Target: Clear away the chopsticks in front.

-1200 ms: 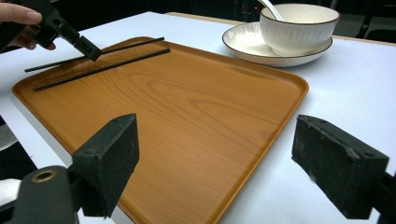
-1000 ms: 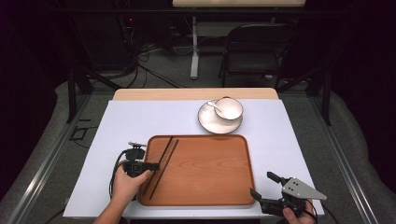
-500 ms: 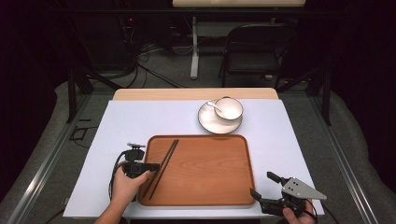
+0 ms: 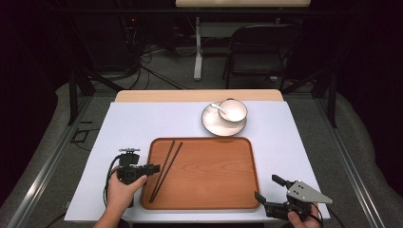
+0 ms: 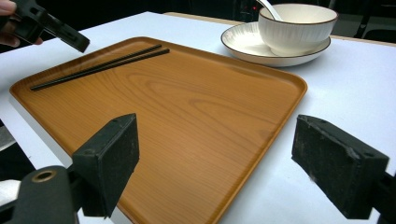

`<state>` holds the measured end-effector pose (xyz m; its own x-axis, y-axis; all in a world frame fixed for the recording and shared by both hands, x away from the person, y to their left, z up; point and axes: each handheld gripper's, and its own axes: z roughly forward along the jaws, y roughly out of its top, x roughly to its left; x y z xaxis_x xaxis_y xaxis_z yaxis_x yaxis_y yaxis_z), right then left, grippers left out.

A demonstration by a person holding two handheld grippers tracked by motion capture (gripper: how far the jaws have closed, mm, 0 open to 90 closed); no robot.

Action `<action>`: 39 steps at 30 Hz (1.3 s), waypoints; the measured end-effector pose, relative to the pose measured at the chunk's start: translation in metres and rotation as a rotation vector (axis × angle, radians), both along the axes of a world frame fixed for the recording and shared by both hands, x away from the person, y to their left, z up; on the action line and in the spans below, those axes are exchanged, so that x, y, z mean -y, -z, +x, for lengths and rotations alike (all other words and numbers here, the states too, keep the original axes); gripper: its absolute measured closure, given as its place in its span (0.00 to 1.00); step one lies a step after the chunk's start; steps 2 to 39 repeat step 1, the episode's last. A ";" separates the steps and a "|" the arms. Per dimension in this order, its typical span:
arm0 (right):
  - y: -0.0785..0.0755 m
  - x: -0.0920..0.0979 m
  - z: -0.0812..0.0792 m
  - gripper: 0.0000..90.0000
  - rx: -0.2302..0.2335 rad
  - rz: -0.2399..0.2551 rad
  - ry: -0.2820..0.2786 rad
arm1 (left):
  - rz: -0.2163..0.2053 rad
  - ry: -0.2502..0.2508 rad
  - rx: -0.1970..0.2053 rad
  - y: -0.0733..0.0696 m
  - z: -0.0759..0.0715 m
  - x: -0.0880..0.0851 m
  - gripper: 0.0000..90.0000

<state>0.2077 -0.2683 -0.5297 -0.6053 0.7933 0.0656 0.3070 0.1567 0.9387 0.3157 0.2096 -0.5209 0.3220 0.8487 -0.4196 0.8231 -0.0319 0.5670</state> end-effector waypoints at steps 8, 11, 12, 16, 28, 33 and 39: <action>0.000 0.000 0.000 0.16 0.001 -0.001 0.001 | -0.005 0.001 0.021 -0.001 -0.002 -0.002 0.65; 0.000 0.000 0.000 0.16 0.001 -0.001 0.001 | -0.005 0.001 0.021 -0.001 -0.002 -0.002 0.65; 0.000 0.000 0.000 0.16 0.001 -0.001 0.001 | -0.005 0.001 0.021 -0.001 -0.002 -0.002 0.65; 0.000 0.000 0.000 0.16 0.001 -0.001 0.001 | -0.005 0.001 0.021 -0.001 -0.002 -0.002 0.65; 0.000 0.000 0.000 0.16 0.001 -0.001 0.001 | -0.005 0.001 0.021 -0.001 -0.002 -0.002 0.65; 0.000 0.000 0.000 0.16 0.001 -0.001 0.001 | -0.005 0.001 0.021 -0.001 -0.002 -0.002 0.65; 0.000 0.000 0.000 0.16 0.001 -0.001 0.001 | -0.005 0.001 0.021 -0.001 -0.002 -0.002 0.65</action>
